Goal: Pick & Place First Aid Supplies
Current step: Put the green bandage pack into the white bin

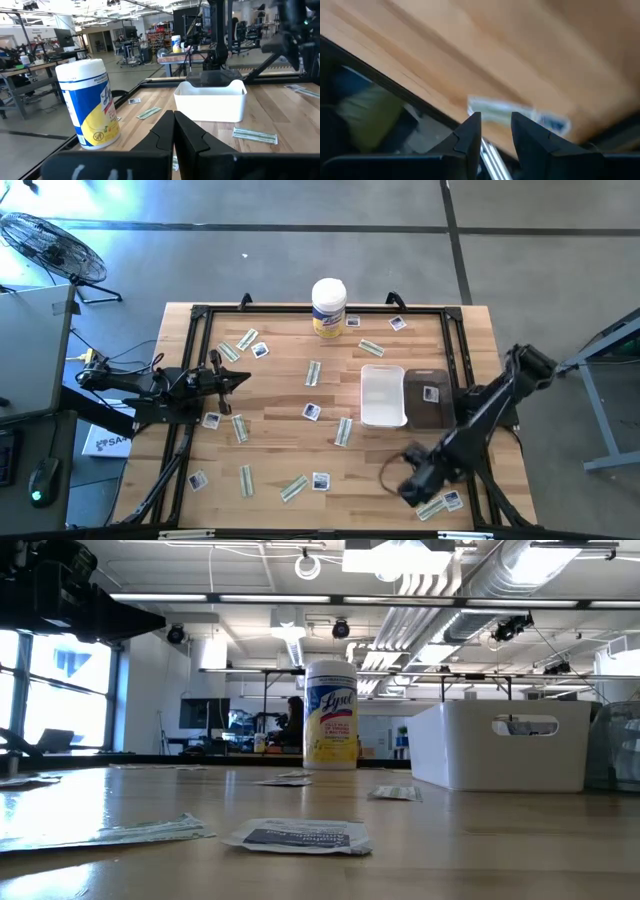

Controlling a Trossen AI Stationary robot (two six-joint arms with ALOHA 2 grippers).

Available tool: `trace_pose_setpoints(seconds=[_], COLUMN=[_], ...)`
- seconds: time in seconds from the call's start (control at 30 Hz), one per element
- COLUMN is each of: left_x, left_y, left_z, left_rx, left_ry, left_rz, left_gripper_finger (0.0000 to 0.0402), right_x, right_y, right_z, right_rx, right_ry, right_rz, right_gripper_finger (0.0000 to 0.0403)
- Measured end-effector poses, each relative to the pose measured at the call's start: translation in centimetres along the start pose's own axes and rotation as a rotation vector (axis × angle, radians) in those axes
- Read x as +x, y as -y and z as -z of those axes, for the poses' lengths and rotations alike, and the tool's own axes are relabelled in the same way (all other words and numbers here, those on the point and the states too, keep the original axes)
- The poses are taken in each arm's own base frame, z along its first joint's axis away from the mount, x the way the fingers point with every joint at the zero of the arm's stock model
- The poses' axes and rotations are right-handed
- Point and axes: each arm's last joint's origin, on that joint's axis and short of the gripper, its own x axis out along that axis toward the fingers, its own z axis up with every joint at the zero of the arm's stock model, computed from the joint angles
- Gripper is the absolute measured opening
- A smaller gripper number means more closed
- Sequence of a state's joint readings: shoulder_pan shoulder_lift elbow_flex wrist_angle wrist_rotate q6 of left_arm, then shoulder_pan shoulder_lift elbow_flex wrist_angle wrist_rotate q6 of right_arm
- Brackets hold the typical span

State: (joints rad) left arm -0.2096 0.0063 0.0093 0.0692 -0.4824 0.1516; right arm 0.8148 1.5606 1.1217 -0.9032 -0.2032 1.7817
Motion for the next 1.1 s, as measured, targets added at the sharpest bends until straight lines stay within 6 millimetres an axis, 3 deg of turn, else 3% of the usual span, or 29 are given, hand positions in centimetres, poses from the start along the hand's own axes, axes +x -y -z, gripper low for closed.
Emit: trace_pose_setpoints(seconds=[0.2, 0.37, 0.53, 0.87, 1.1], left_x=[0.0, 0.0, 0.0, 0.0, 0.0], left_y=[0.0, 0.0, 0.0, 0.0, 0.0], left_z=[0.0, 0.0, 0.0, 0.0, 0.0], left_rx=[0.000, 0.000, 0.000, 0.000, 0.000], left_ry=[0.000, 0.000, 0.000, 0.000, 0.000], left_rz=[0.000, 0.000, 0.000, -0.001, 0.000], left_gripper_finger=[0.0001, 0.0001, 0.0001, 0.0001, 0.0001], right_x=[3.4, 4.7, 6.0, 9.5, 9.9], right_y=[0.7, 1.0, 0.9, -0.3, -1.0], right_z=[2.6, 3.1, 2.9, 2.6, 2.5], right_rx=[0.110, 0.200, 0.174, 0.038, 0.010], right_ry=[-0.071, -0.085, -0.087, -0.117, -0.076], right_rz=[0.182, 0.271, 0.316, 0.282, 0.206], right_gripper_finger=[0.0100, 0.0100, 0.0100, 0.0100, 0.0100])
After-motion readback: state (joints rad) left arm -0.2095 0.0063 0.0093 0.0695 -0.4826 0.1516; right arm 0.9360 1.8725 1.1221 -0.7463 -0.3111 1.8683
